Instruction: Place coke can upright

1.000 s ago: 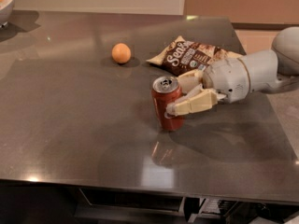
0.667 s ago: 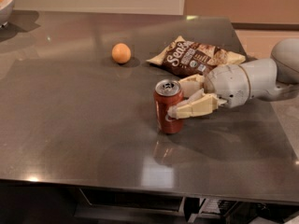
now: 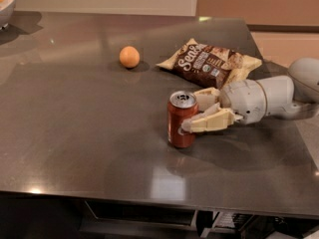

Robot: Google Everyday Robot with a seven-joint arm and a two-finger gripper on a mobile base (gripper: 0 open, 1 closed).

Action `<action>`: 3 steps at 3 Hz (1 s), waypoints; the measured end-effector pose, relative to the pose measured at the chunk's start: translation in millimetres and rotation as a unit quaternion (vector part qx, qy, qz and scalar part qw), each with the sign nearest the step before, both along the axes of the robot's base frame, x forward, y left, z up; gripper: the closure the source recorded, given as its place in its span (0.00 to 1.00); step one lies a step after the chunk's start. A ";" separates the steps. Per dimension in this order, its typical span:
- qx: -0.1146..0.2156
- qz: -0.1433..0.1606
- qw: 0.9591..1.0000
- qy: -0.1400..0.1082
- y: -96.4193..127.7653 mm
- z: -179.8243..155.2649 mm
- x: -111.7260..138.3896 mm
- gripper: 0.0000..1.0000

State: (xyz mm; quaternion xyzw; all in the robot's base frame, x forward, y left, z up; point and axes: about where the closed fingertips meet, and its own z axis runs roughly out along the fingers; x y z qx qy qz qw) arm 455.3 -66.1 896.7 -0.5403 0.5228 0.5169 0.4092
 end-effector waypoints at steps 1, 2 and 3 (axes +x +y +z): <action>0.012 0.004 1.000 0.003 -1.4 -4.9 -2.8 0.36; 0.011 0.005 1.000 0.002 0.8 -4.1 -2.6 0.14; 0.011 0.006 1.000 0.002 2.9 -3.6 -2.7 0.00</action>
Offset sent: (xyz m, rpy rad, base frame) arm -0.0025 -0.0012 -0.0044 0.0206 0.0050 0.0072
